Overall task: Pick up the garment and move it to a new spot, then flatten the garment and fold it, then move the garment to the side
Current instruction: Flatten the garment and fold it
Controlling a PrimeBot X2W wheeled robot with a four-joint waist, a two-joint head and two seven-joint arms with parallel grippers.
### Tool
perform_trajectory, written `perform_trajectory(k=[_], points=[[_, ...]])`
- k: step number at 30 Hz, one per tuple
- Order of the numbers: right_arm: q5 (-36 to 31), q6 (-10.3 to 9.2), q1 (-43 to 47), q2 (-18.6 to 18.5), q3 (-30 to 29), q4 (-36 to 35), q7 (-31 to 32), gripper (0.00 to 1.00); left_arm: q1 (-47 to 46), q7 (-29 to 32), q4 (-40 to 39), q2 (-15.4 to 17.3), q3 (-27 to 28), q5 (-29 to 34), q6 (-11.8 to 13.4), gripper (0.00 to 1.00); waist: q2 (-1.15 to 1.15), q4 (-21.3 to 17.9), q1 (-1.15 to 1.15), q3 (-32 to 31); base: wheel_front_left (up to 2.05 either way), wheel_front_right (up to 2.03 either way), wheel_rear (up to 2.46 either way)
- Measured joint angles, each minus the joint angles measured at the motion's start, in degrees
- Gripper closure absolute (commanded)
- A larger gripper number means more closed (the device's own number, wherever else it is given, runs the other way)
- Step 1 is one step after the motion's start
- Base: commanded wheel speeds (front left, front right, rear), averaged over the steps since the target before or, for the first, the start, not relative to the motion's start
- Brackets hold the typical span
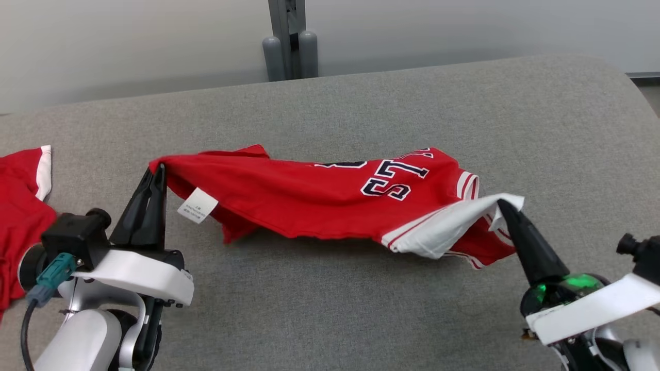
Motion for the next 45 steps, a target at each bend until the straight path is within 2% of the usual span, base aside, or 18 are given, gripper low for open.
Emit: perform_trajectory(k=[4,7,15,21,26,31,36,38,45], points=[[5.2,0.0,-2.7,0.6,-2.9,-4.4,-0.2,1.0,-1.5,0.3,-4.5,0.7,0.9,0.9,1.1,1.0,0.0,0.0,0.0,-1.5,0.0,0.0,0.0],[6.3,0.0,-6.3,0.9,-4.7,-6.6,-2.1,1.0,-3.4,0.2,-7.3,1.4,2.1,1.4,2.0,1.0,0.0,0.1,0.0,-2.6,0.0,0.0,0.0],[2.2,0.0,-15.6,0.2,-6.2,-7.3,-6.6,1.0,-6.8,1.1,-13.9,2.4,4.3,2.5,4.0,1.0,0.0,0.5,0.0,-5.2,0.0,0.0,0.0],[1.5,0.0,-19.0,0.0,-6.8,-7.0,-7.3,1.0,-7.5,2.1,-17.9,3.3,4.8,3.6,5.3,1.0,0.0,1.2,0.0,-6.6,0.0,0.0,0.0],[1.5,0.0,-21.3,0.1,-6.6,-5.5,-7.3,1.0,-8.8,2.6,-19.5,3.4,4.7,3.8,5.4,1.0,0.0,1.4,0.0,-6.1,0.0,0.0,0.0],[1.0,0.0,-28.7,-0.8,-5.6,-1.4,-8.0,1.0,-15.5,3.9,-17.0,3.7,3.7,3.4,2.4,1.0,0.0,1.1,0.0,-4.4,0.0,0.0,0.0],[-0.6,0.0,-40.4,-3.3,-3.1,7.1,-9.5,1.0,-26.8,4.8,-8.2,2.9,2.1,2.4,-2.2,1.0,0.0,1.0,0.0,-1.8,0.0,0.0,0.0],[-1.9,0.0,-48.5,-4.3,-1.2,13.8,-11.3,1.0,-34.5,4.4,-0.4,0.9,1.2,2.1,-5.0,1.0,0.0,1.2,0.0,0.1,0.0,0.0,0.0],[-5.2,0.0,-67.5,-5.4,2.7,32.2,-17.8,1.0,-52.9,0.2,22.5,-3.9,0.1,2.5,-9.9,1.0,0.0,1.7,0.0,5.2,0.0,0.0,0.0]])
